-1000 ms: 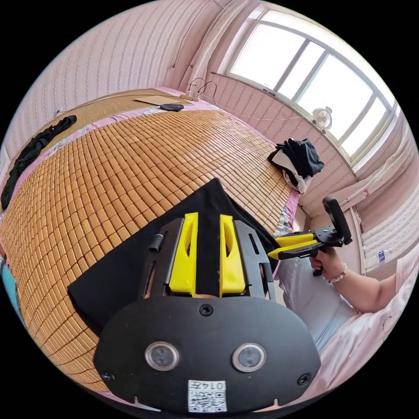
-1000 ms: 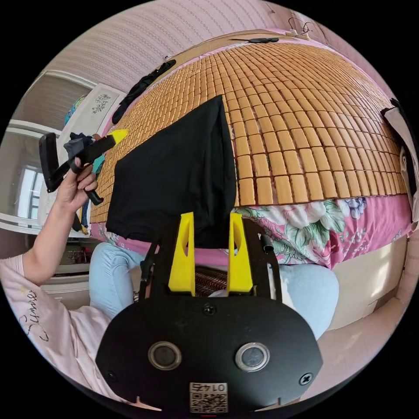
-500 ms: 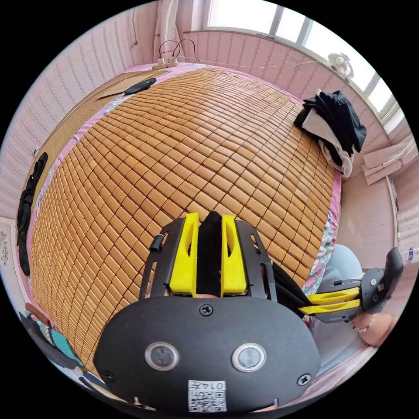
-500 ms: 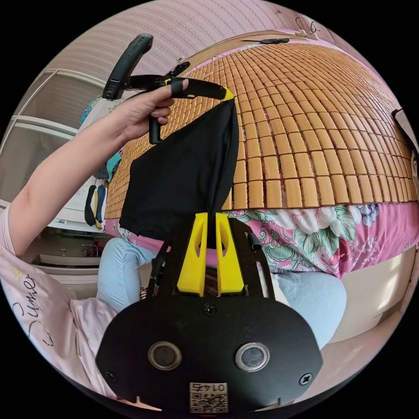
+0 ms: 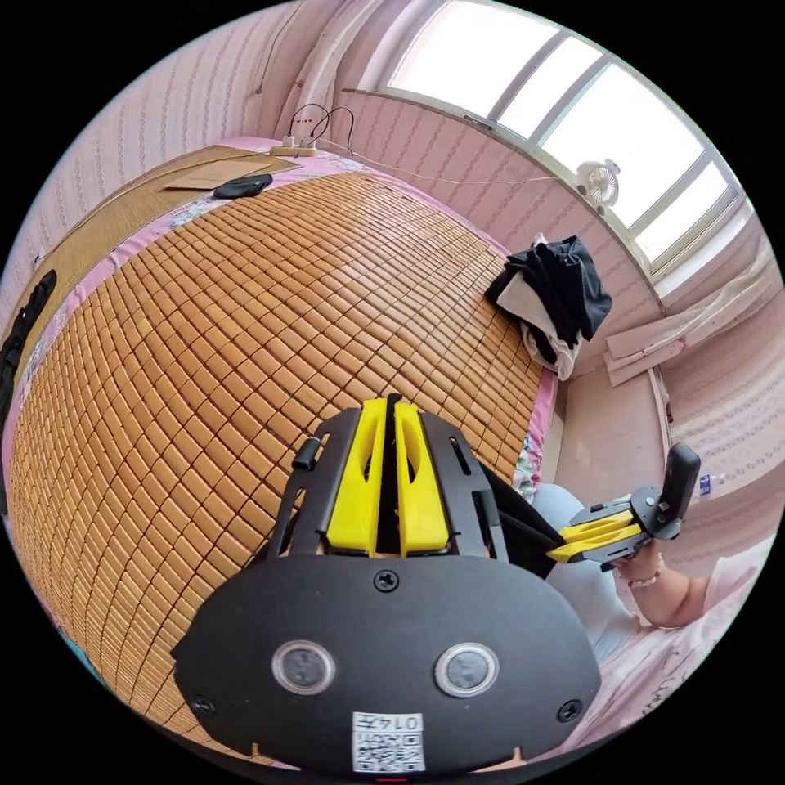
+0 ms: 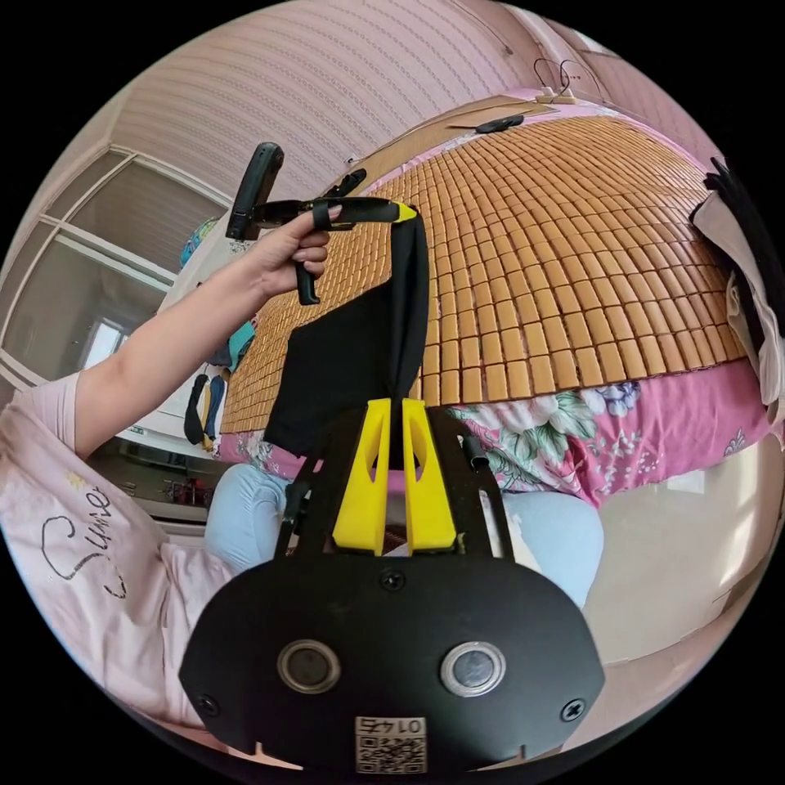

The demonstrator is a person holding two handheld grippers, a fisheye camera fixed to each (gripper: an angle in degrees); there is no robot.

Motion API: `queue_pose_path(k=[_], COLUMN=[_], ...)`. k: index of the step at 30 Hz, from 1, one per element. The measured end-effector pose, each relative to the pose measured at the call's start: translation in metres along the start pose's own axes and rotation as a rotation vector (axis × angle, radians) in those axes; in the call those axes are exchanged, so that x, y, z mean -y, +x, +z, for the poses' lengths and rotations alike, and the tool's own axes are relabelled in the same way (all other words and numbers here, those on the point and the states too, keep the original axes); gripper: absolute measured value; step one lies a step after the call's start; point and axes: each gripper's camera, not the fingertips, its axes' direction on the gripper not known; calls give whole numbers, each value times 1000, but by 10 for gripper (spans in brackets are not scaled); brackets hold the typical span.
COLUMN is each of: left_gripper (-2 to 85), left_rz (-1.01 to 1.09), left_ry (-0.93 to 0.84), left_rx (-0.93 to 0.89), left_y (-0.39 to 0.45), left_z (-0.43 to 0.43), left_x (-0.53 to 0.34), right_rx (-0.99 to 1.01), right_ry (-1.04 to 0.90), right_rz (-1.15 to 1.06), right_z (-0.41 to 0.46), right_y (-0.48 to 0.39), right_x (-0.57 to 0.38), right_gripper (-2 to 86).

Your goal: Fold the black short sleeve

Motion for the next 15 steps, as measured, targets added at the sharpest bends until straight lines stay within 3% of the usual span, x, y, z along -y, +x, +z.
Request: queue_pose_path(k=[7, 11, 15], left_gripper=[1, 28, 48], left_rz=[-3, -164, -366], left_ry=[113, 160, 95], left_rx=[241, 476, 602], left_y=[-30, -68, -95], left_z=[-107, -158, -176], left_x=[-100, -194, -284], right_rx=[231, 360, 271], right_ry=[5, -115, -348], right_rz=[-224, -381, -468], right_z=[31, 115, 196], right_y=[-73, -147, -184], right_x=[27, 44, 37], right_gripper=[24, 52, 88])
